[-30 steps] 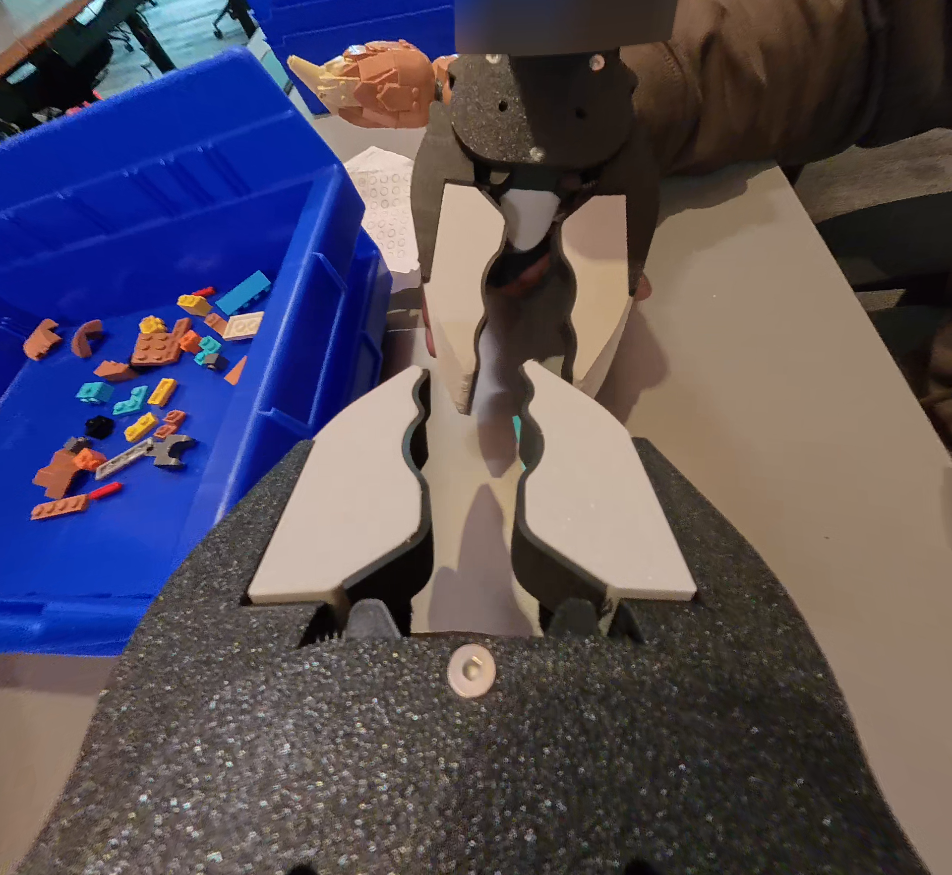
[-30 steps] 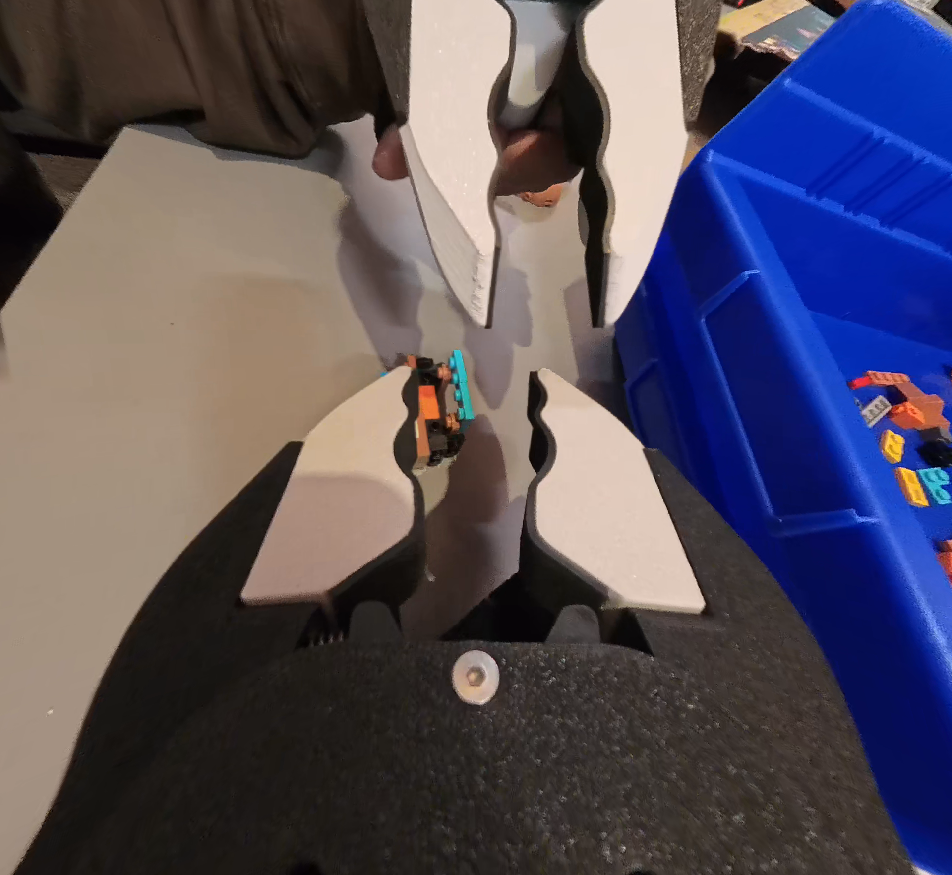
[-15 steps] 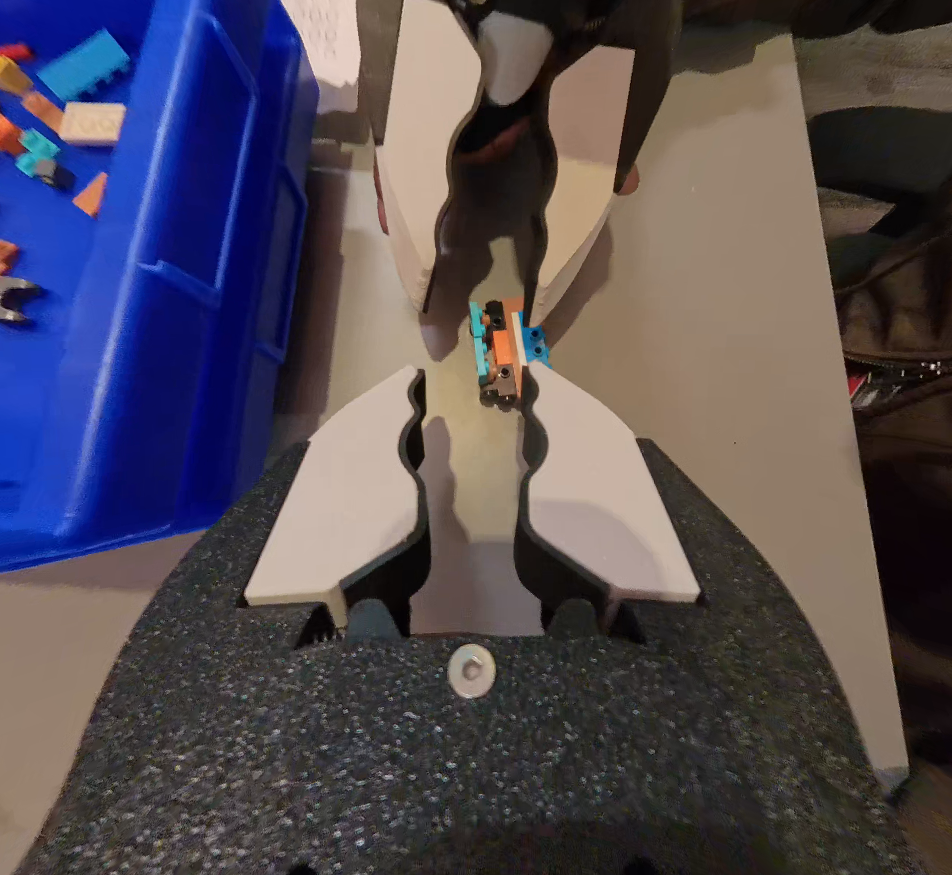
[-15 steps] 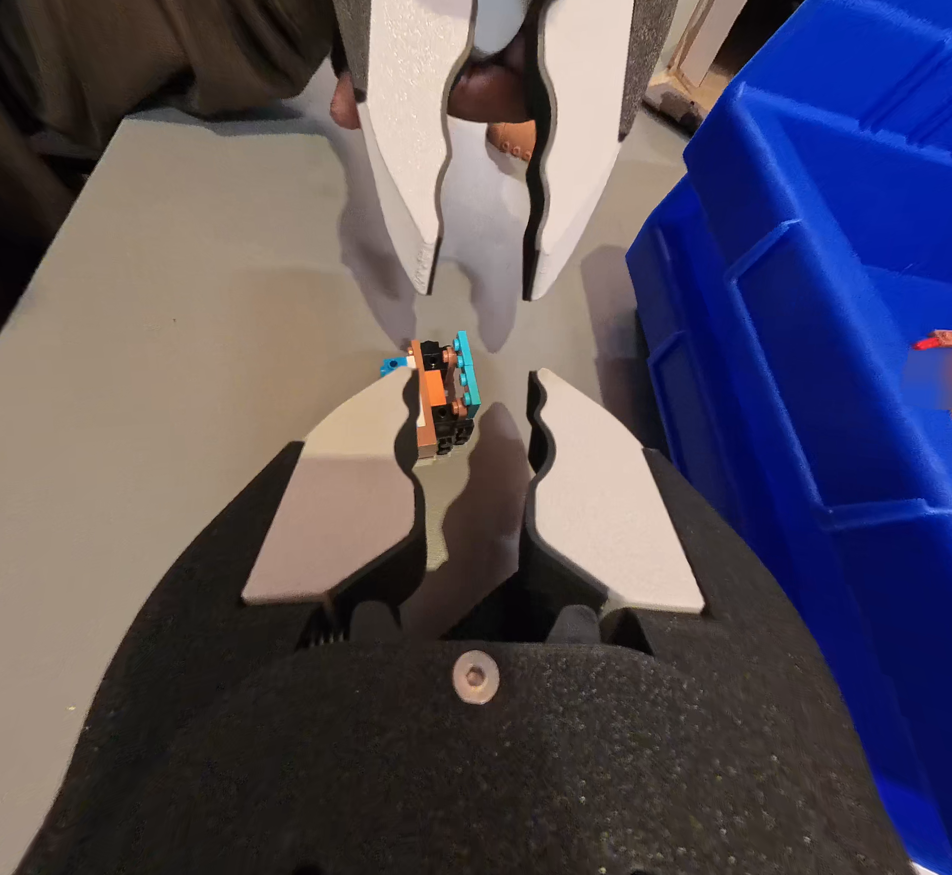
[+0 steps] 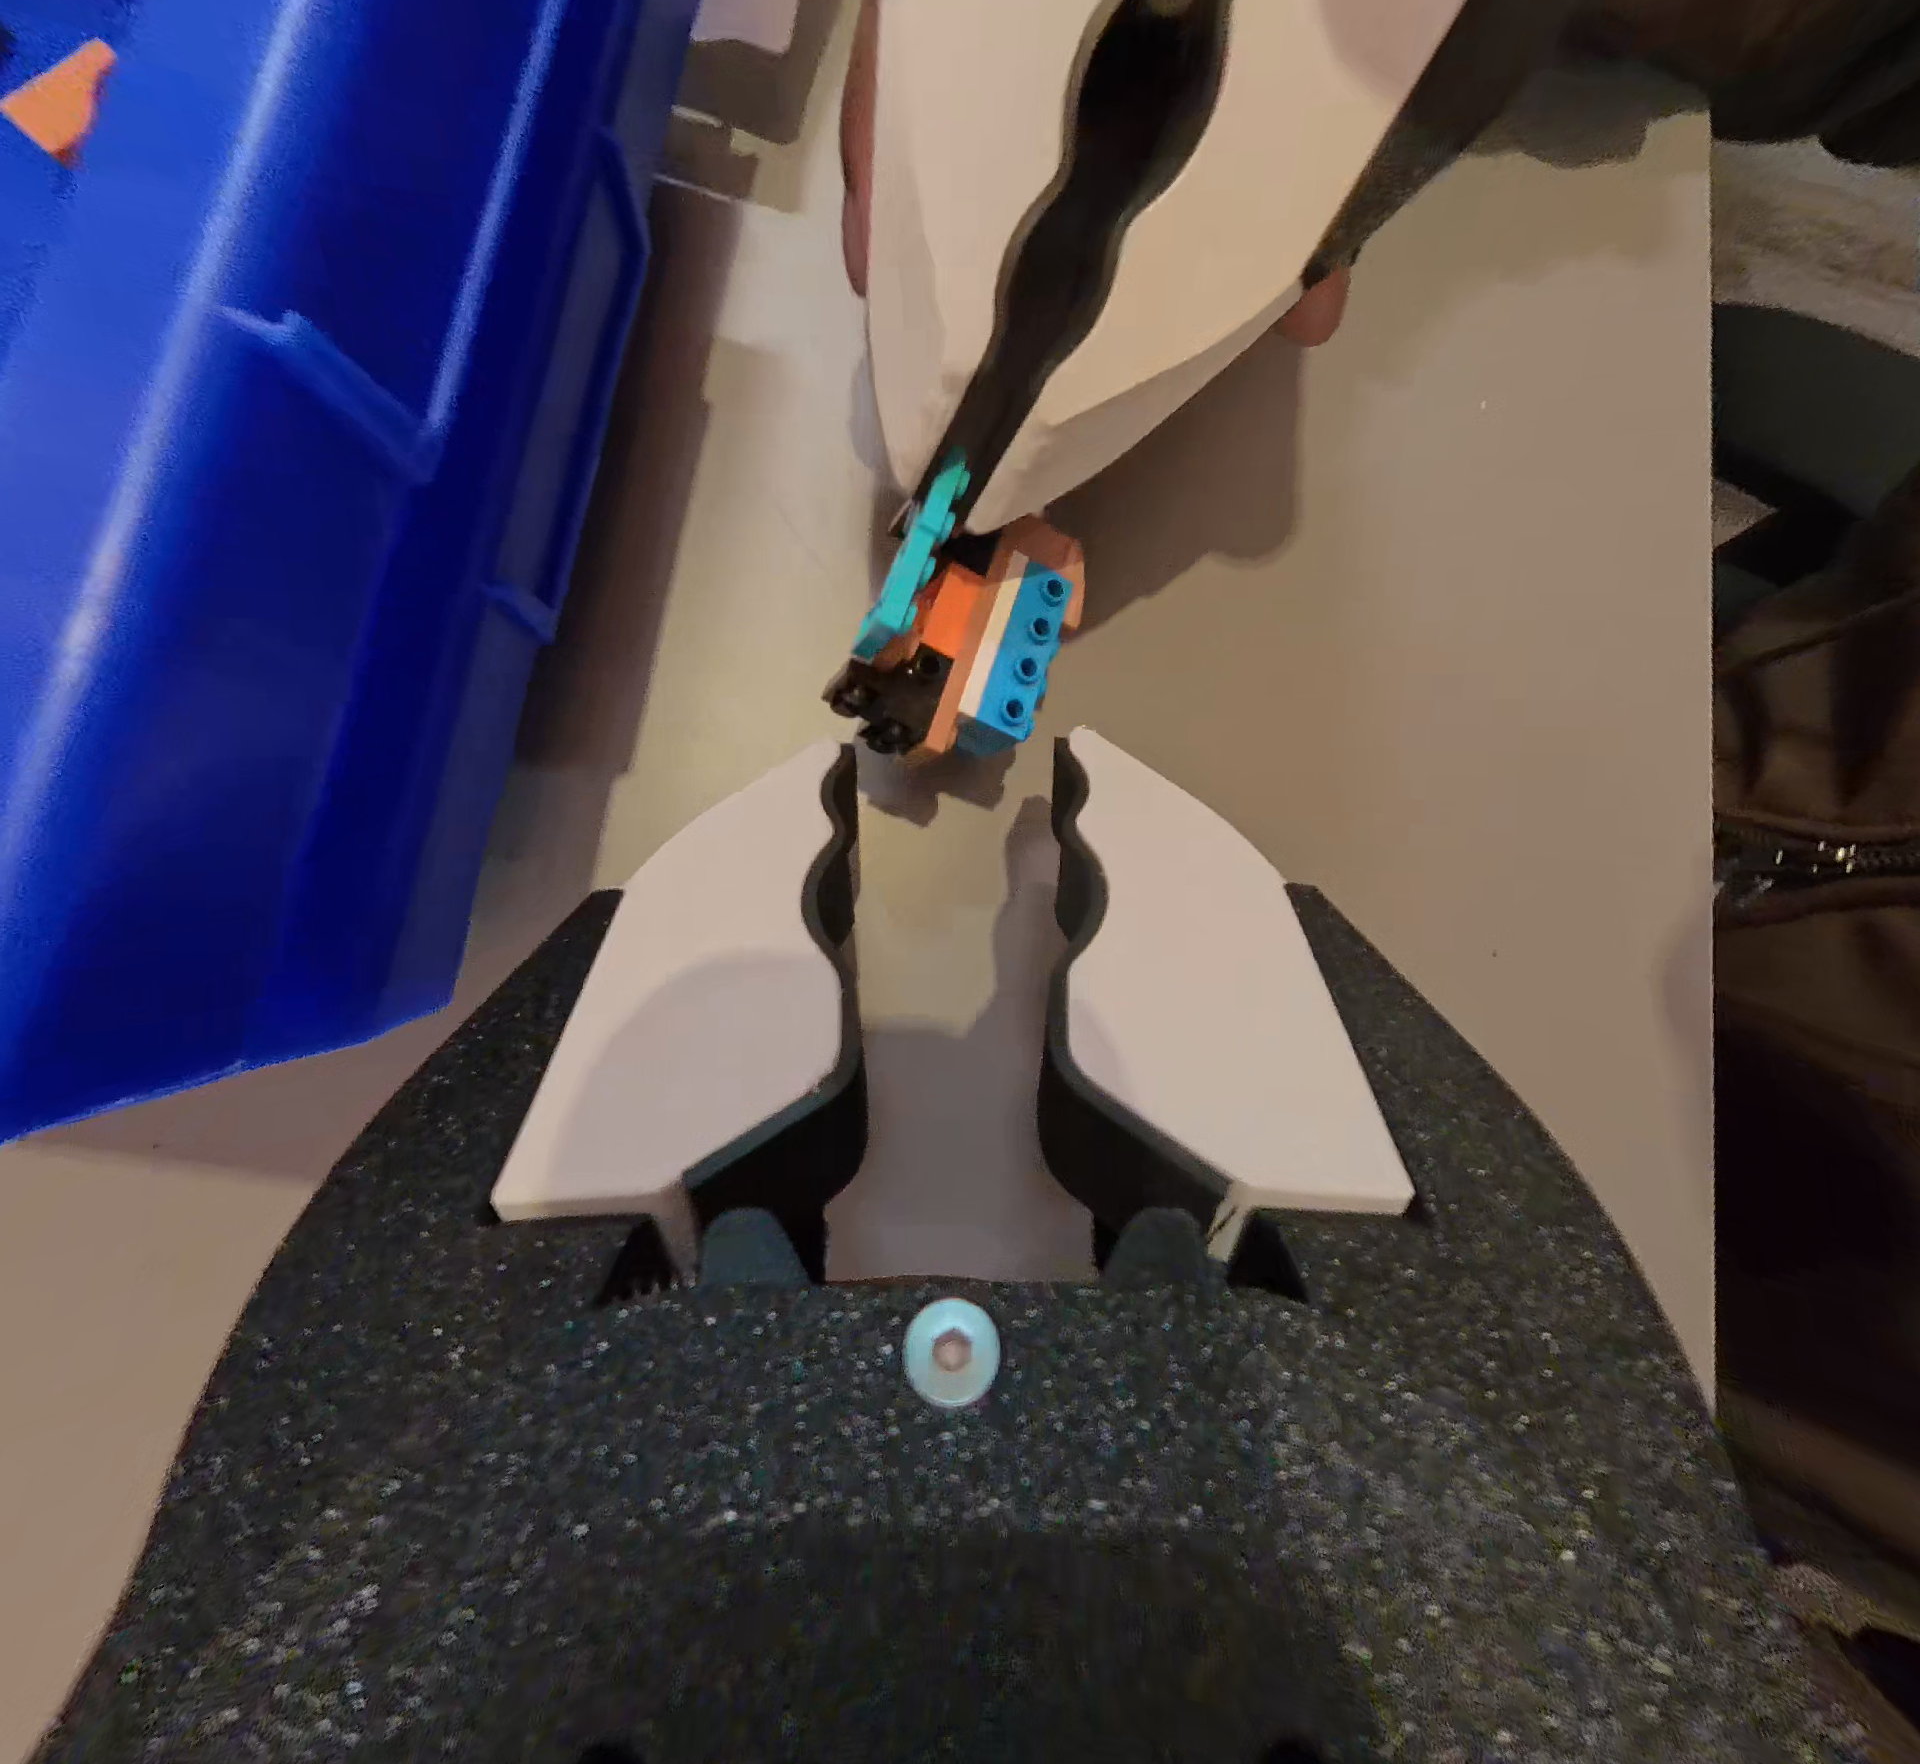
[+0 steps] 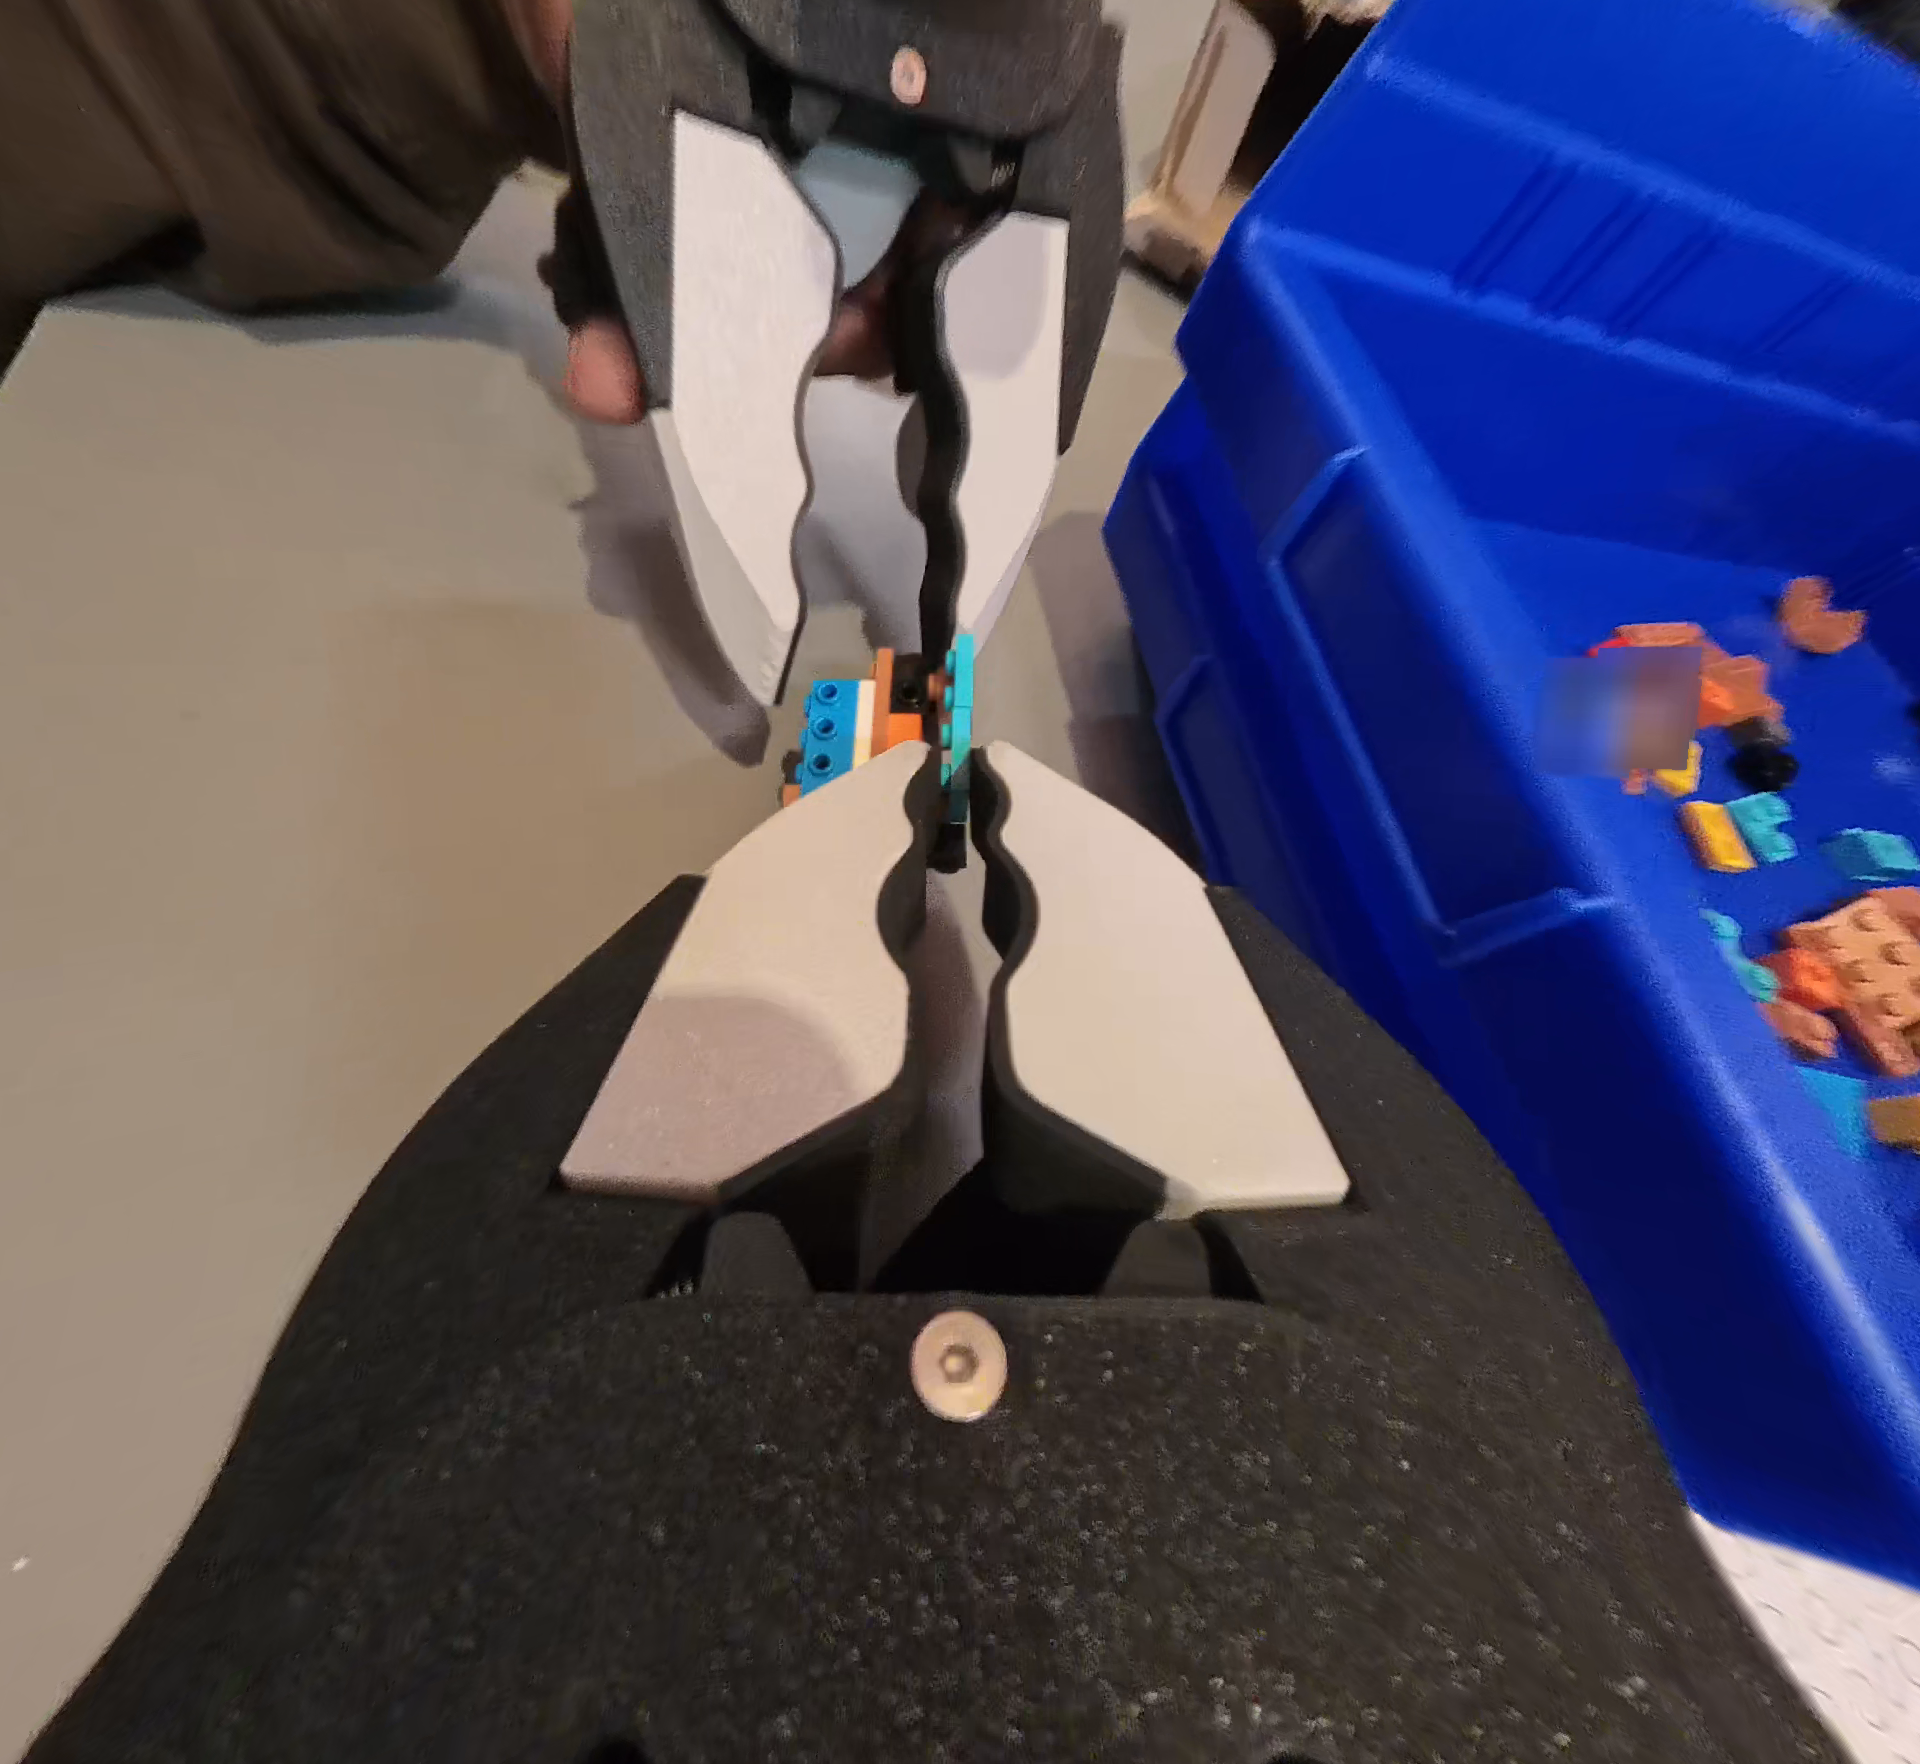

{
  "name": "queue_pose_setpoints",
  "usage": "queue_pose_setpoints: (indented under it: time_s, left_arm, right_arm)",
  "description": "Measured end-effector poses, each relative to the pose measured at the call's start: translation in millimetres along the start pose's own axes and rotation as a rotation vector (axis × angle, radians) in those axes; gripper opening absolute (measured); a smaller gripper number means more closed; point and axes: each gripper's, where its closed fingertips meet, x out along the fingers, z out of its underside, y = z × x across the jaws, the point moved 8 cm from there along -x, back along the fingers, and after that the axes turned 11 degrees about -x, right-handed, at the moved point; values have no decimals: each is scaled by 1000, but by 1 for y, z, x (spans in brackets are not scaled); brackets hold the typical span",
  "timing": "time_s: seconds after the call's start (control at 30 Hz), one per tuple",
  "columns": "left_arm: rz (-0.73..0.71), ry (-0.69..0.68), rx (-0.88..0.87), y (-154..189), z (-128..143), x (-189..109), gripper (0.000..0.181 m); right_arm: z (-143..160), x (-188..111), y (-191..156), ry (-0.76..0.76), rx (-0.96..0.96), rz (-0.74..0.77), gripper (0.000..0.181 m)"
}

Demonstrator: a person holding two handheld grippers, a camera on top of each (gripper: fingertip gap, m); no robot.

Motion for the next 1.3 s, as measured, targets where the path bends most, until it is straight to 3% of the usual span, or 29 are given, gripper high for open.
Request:
queue_pose_setpoints:
  time_s: [0.27,0.43,0.5,0.57,0.97,1.17,1.3]
  left_arm:
    - [87,280,-137,-4,-20,-14,44]
    - [170,416,-174,0,-31,-12,47]
    - [178,472,-164,1,-33,-12,41]
    - [198,519,-138,3,-35,-15,24]
    - [-182,461,134,6,-37,-11,20]
    - [-277,435,194,6,-36,-8,20]
    - [-297,440,200,4,-35,-10,20]
  right_arm:
    - [-21,-23,10,172,-94,288,5]
    - [-30,-28,3,199,-231,415,5]
    - [-33,-27,-2,197,-301,440,5]
    - [-34,-26,-6,181,-371,461,5]
    - [-31,-14,-14,-54,-647,583,11]
    - [-27,-9,-13,-113,-622,560,7]
    - [-30,-16,-6,-54,-505,592,6]
